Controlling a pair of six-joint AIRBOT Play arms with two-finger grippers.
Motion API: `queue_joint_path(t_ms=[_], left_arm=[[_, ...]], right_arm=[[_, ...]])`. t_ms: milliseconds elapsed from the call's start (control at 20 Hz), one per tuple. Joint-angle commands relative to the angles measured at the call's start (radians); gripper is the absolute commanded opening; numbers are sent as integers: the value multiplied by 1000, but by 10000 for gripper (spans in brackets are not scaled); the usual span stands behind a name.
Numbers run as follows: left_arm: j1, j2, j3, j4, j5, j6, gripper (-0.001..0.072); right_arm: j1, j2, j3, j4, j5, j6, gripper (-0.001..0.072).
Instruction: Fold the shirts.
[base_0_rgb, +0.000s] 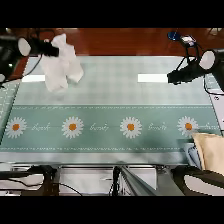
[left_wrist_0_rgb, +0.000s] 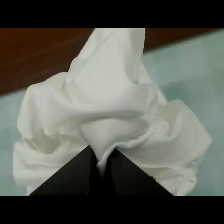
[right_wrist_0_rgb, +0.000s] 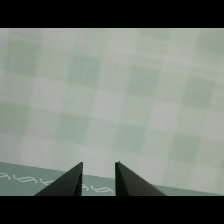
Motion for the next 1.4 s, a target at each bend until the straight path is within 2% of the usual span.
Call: queue_joint_path(t_ms=[0,250,450,550,750,950,1150,1350], left_arm=[[-60,114,109,0,-5,0,30],[-221,243,121,0,-50,1,30],[-367,234,120,-3,-199,0,30],[-443,215,117,-4,-232,0,30],[-572,133,117,-23,-267,0,30],[-664,-6,87,-136,-292,0,30],[-725,-168,81,-215,-292,0,30],[-759,-289,82,-228,-295,7,31]], right_arm=[[0,1,0,-90,104,0,294],[-1,1,0,-273,274,0,295],[-13,1,0,-286,327,1,295],[-19,1,0,-285,333,2,294],[-19,1,0,-282,335,4,294],[-19,1,0,-282,334,4,294],[-19,1,0,-257,317,4,294],[-19,1,0,-227,285,4,294]])
